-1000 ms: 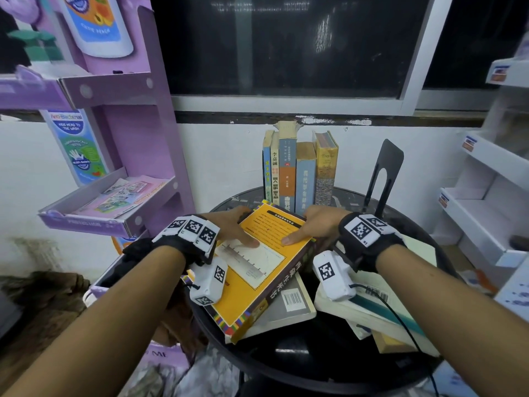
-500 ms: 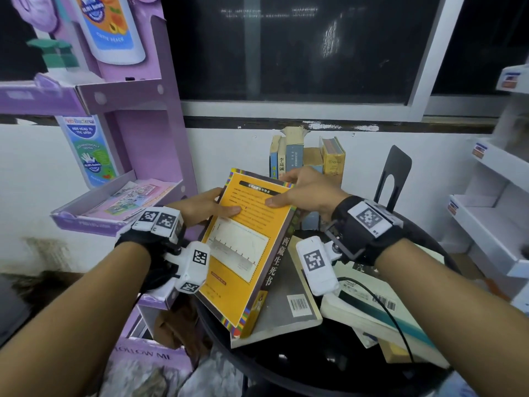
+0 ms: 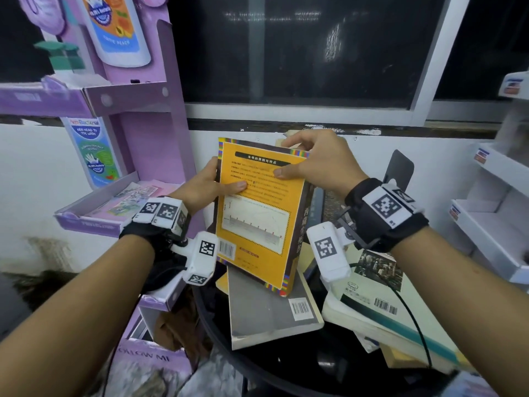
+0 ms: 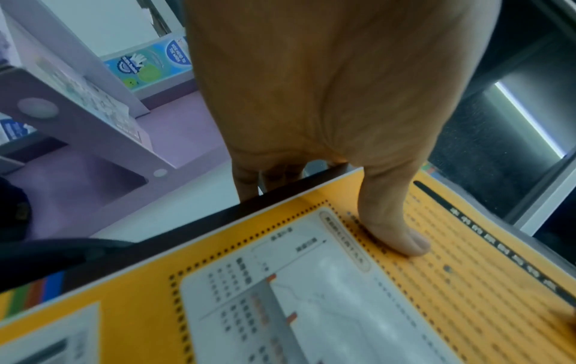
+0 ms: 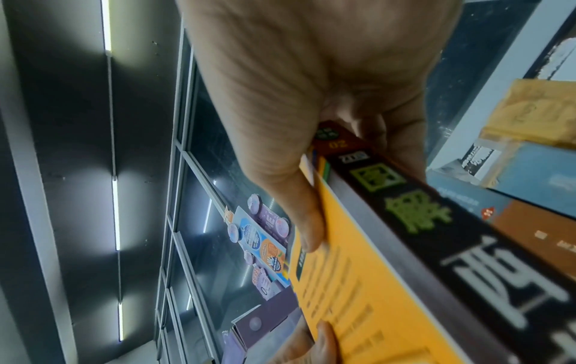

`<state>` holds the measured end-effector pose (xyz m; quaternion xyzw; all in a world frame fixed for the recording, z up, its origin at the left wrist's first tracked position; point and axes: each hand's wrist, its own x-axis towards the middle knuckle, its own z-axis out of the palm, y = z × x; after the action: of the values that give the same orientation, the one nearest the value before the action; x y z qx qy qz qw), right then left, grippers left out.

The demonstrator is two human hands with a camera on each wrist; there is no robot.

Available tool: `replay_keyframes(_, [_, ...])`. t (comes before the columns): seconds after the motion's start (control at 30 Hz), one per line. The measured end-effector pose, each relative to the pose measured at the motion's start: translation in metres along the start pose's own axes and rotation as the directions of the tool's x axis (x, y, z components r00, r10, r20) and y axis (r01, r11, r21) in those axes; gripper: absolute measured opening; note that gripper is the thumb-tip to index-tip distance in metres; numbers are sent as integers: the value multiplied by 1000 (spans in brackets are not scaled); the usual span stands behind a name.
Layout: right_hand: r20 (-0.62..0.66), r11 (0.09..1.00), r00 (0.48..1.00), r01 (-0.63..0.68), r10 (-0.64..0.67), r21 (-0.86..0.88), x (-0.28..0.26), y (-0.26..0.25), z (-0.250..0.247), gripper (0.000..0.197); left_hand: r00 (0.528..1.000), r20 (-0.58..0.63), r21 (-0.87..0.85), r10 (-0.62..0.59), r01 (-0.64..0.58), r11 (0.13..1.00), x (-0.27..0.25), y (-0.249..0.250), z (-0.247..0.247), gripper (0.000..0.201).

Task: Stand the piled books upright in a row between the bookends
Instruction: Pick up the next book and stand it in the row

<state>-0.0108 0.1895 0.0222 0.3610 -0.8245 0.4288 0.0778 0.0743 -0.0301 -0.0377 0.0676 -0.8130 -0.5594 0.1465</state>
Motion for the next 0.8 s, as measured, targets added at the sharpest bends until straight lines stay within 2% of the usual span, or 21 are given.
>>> replay_keyframes(0.23, [-124,994,990,59,-70,-94,-10,5,-7,49,991,-118,-120,57,-71,990,9,-8,33,54])
replay_keyframes(0.37, [-133,993,988,72,-83,-92,-18,12,-9,48,983,-171,-269,63,-108,957,13,-1,47,41])
replay_keyframes(0.47, [-95,994,992,80,-86,-68,-23,15,-9,44,975,-209,-327,82,-148,933,18,11,53,42])
replay_keyframes(0.57, [-40,996,996,76,-74,47,-27,21,-11,39,972,-219,-349,83,-158,924,21,14,56,43])
replay_keyframes(0.8, [122,978,984,104,-127,182,-34,28,-19,56,968,-232,-413,97,-188,891,19,8,56,43])
